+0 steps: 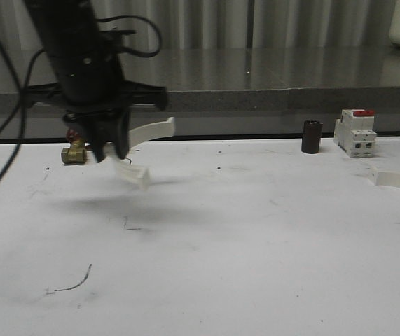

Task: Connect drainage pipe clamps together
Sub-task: 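Lift the half-ring clamp with the left gripper and carry it to table center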

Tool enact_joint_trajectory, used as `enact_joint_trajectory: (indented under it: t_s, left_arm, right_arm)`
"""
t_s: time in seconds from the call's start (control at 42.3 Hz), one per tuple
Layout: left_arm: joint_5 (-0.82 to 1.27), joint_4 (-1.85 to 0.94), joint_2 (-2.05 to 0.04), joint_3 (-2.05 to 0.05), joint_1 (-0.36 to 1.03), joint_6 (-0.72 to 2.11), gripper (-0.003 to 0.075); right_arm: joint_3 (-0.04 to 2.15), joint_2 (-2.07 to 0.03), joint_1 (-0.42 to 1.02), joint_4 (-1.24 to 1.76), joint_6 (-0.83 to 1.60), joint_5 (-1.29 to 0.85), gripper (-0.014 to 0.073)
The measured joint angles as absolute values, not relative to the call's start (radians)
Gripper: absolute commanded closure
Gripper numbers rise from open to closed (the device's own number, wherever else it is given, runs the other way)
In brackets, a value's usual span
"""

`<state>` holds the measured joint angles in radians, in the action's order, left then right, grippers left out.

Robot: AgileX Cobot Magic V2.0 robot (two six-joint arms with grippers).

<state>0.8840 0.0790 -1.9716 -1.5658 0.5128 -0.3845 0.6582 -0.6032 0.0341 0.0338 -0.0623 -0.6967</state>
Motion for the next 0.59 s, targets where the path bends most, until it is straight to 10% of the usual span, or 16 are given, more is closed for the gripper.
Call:
enact_joint_trajectory:
  t_s: [0.592]
  left_arm:
    - [1.02, 0.139, -2.26, -1.881, 0.691, -0.741, 0.074]
  right_arm:
    - [0.658, -0.603, 0.034, 0.034, -0.062, -0.697, 0.0149]
